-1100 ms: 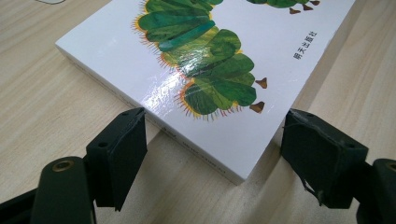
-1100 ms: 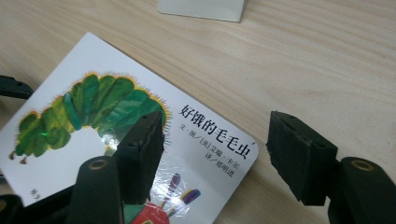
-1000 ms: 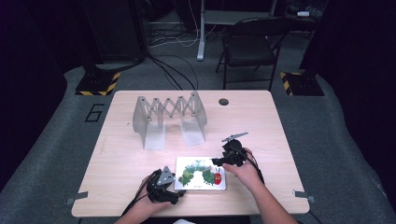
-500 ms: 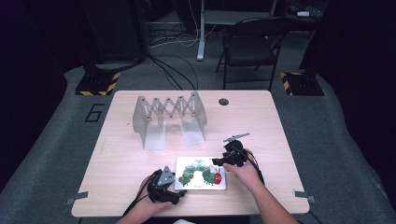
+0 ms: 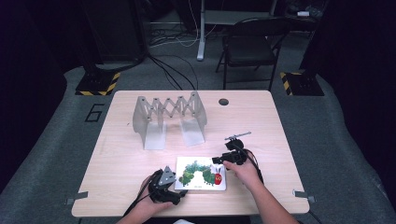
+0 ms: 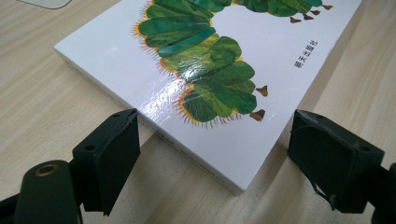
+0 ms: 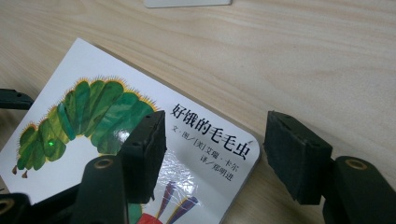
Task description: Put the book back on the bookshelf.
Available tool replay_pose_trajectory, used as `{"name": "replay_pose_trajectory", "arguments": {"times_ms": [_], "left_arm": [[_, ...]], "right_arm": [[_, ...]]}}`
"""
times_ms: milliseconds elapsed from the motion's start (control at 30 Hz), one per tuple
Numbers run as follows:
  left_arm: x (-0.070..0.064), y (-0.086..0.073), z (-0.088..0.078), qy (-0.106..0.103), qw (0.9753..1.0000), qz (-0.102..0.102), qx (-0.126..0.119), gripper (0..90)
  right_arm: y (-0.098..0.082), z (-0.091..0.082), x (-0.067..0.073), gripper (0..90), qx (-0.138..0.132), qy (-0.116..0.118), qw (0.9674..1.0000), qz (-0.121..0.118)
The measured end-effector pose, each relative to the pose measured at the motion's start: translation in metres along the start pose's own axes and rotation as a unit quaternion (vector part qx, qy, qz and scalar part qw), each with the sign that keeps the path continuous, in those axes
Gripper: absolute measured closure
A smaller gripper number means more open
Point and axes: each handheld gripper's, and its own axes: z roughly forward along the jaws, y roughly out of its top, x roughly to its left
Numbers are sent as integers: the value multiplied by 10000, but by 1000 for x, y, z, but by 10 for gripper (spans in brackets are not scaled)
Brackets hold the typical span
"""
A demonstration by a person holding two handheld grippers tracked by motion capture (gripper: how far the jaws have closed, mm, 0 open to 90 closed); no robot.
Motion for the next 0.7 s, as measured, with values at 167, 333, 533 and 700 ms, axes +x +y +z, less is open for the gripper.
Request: {"name": "replay_pose_trajectory", "arguments": {"times_ms": [167,333,533,700], "left_arm": [[0,0,0,-6,10000,6,3,161],[0,0,0,-32,10000,17,15,151],[-1,1,1,-45,10000,55,40,127],[-2,1,2,-28,10000,27,13,113]], "right_arm": [[0,3,-1,384,103,39,9999,98],[1,3,-2,383,83,47,9999,60],[1,3,-3,378,81,78,9999,125],[1,3,-3,377,70,105,9997,200]]}}
